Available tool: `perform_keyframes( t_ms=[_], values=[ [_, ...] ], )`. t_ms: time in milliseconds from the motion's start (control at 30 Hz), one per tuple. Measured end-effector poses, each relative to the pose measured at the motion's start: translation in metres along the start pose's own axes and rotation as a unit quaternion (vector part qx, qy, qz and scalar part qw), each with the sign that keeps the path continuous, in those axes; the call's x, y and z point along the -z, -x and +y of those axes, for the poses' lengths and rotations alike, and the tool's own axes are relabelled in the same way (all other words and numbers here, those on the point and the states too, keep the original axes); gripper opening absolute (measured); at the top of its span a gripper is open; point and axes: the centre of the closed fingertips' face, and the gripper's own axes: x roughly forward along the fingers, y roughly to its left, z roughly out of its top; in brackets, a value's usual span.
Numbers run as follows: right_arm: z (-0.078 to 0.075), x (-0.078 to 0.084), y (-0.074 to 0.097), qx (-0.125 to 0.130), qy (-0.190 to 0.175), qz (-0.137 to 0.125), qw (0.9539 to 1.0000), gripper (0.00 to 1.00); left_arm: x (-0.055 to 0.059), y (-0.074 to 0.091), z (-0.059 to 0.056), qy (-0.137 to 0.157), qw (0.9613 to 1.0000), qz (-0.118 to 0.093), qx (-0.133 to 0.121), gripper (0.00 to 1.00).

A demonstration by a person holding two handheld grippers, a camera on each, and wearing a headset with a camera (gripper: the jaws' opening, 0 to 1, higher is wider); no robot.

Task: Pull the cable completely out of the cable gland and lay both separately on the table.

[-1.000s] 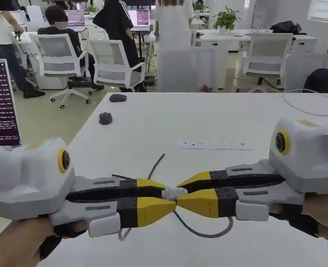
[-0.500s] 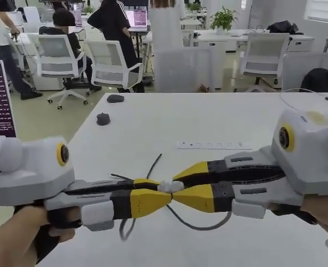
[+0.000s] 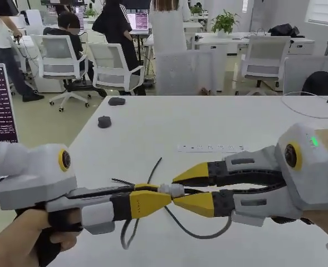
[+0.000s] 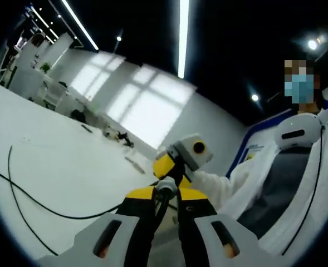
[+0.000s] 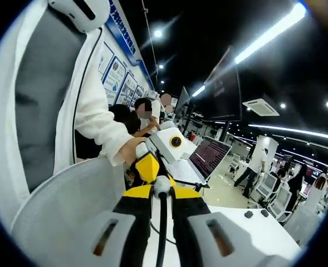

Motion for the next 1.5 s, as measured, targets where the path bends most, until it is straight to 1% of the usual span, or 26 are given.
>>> perform_keyframes(
  t_ms=[100,133,200,233,300,333,367,400,467,500,567,633,700,867,967,1000,1033,1100,1133,1167,1233,1333,1400,1433,1467,1500],
  values=[
    [-0.003,-0.001,0.001,0.004,-0.041,-0.009,0.9991,0.12,-0.001,-0.001,-0.002,-0.021,0.9998,0.001,-0.003,0.15],
    [-0.004,-0.002,0.002,0.006,-0.063,-0.014,0.9979,0.12,-0.004,-0.001,-0.003,-0.037,0.9993,-0.002,-0.004,0.15],
    [-0.011,0.000,0.006,0.020,-0.128,-0.018,0.9914,0.15,-0.008,-0.001,-0.001,-0.086,0.9961,-0.004,-0.019,0.15],
    [-0.014,-0.003,0.008,0.021,-0.163,-0.037,0.9857,0.18,-0.008,-0.001,-0.002,-0.095,0.9952,0.001,-0.021,0.15],
    [-0.019,-0.006,0.012,0.024,-0.212,-0.062,0.9749,0.24,-0.006,-0.001,-0.001,-0.119,0.9923,0.016,-0.032,0.15],
    [-0.021,-0.007,0.013,0.023,-0.242,-0.073,0.9672,0.27,-0.005,-0.002,-0.002,-0.139,0.9896,0.024,-0.030,0.15],
    [-0.021,-0.007,0.013,0.018,-0.271,-0.081,0.9590,0.29,-0.003,-0.003,-0.004,-0.164,0.9854,0.034,-0.029,0.15],
    [-0.020,-0.006,0.013,0.008,-0.301,-0.082,0.9501,0.31,-0.003,-0.004,-0.005,-0.177,0.9832,0.034,-0.030,0.15],
    [-0.015,-0.003,0.012,-0.006,-0.313,-0.079,0.9465,0.31,-0.004,-0.007,-0.009,-0.194,0.9802,0.032,-0.025,0.16],
    [-0.013,-0.001,0.011,-0.012,-0.317,-0.074,0.9455,0.29,-0.007,-0.008,-0.009,-0.202,0.9786,0.025,-0.026,0.16],
    [-0.008,0.003,0.010,-0.024,-0.340,-0.064,0.9378,0.27,-0.008,-0.008,-0.008,-0.204,0.9784,0.020,-0.025,0.16],
    [-0.010,0.005,0.010,-0.017,-0.340,-0.070,0.9377,0.24,-0.009,-0.008,-0.007,-0.209,0.9774,0.020,-0.026,0.16],
    [-0.008,0.003,0.010,-0.022,-0.342,-0.075,0.9365,0.17,-0.008,-0.008,-0.005,-0.213,0.9764,0.022,-0.027,0.16],
    [-0.008,0.002,0.011,-0.026,-0.340,-0.077,0.9368,0.12,-0.005,-0.007,-0.003,-0.216,0.9755,0.029,-0.028,0.16],
    [-0.008,0.002,0.011,-0.025,-0.334,-0.075,0.9391,0.12,-0.006,-0.008,-0.002,-0.212,0.9765,0.029,-0.026,0.16],
    [-0.007,0.001,0.011,-0.024,-0.325,-0.074,0.9426,0.12,-0.006,-0.008,-0.002,-0.208,0.9774,0.028,-0.027,0.16],
    [-0.007,0.002,0.011,-0.022,-0.309,-0.070,0.9483,0.12,-0.005,-0.008,-0.002,-0.203,0.9783,0.029,-0.028,0.16],
    [-0.006,0.003,0.011,-0.020,-0.291,-0.065,0.9545,0.11,-0.005,-0.008,0.000,-0.189,0.9811,0.029,-0.028,0.16],
    [-0.006,0.003,0.011,-0.019,-0.285,-0.063,0.9564,0.11,-0.005,-0.008,0.001,-0.184,0.9821,0.029,-0.029,0.16],
    [-0.006,0.003,0.011,-0.017,-0.265,-0.062,0.9622,0.11,-0.004,-0.008,0.001,-0.166,0.9854,0.028,-0.027,0.16],
    [-0.005,0.002,0.011,-0.016,-0.241,-0.062,0.9684,0.11,-0.004,-0.008,0.002,-0.154,0.9874,0.026,-0.024,0.16],
    [-0.006,0.002,0.012,-0.011,-0.188,-0.055,0.9806,0.11,-0.004,-0.008,0.002,-0.128,0.9914,0.019,-0.023,0.16],
    [-0.005,0.002,0.012,-0.011,-0.157,-0.048,0.9863,0.11,-0.003,-0.008,0.004,-0.111,0.9934,0.019,-0.024,0.16],
    [-0.004,0.002,0.012,-0.010,-0.135,-0.046,0.9898,0.11,-0.003,-0.009,0.003,-0.103,0.9943,0.018,-0.022,0.16],
    [-0.004,0.001,0.012,-0.008,-0.099,-0.043,0.9941,0.11,-0.002,-0.008,0.003,-0.092,0.9954,0.017,-0.020,0.16],
    [-0.003,0.001,0.012,-0.007,-0.085,-0.041,0.9955,0.11,-0.002,-0.008,0.003,-0.084,0.9961,0.017,-0.019,0.16]
  ],
)
